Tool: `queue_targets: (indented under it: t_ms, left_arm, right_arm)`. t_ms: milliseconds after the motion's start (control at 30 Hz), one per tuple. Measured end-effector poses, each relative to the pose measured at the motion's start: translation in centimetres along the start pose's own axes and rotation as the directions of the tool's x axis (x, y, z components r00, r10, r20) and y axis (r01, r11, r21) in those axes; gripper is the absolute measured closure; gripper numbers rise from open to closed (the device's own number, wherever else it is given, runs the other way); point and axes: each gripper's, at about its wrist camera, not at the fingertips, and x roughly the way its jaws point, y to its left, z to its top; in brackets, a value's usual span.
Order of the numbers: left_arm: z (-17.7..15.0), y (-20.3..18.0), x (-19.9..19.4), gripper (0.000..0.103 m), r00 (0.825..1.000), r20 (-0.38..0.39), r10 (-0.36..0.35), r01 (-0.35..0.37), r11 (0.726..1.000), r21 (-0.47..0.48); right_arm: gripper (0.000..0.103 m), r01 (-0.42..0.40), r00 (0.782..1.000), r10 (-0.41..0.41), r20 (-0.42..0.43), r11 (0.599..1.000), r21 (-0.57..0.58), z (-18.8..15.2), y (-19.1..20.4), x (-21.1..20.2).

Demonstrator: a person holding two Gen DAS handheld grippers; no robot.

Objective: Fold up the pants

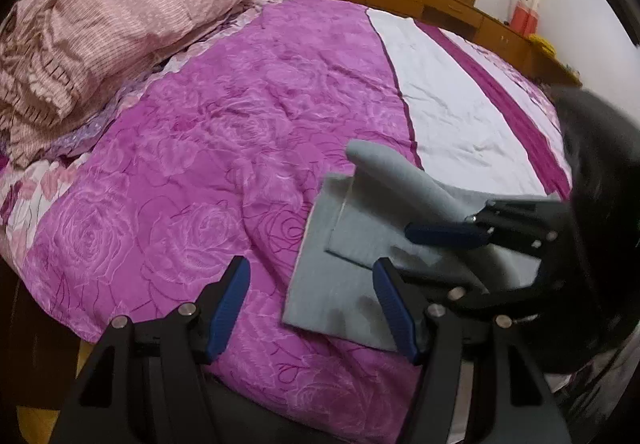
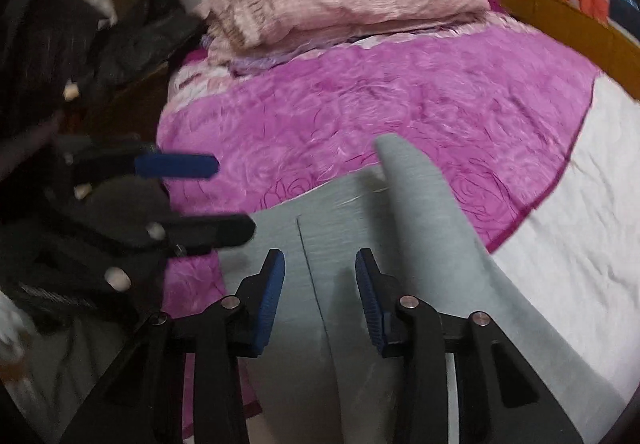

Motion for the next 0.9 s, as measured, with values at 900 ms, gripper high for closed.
queue_targets:
  t_ms: [900]
  left_arm:
    - [0.1, 2.1, 0.1, 0.036, 0.997, -0.02, -0.076, 0.074, 0.994, -0.08]
  right_arm:
    - [0.103, 0.052, 0.995, -0.051, 0.081, 0.999, -0.013, 2.3, 2.2, 0.6]
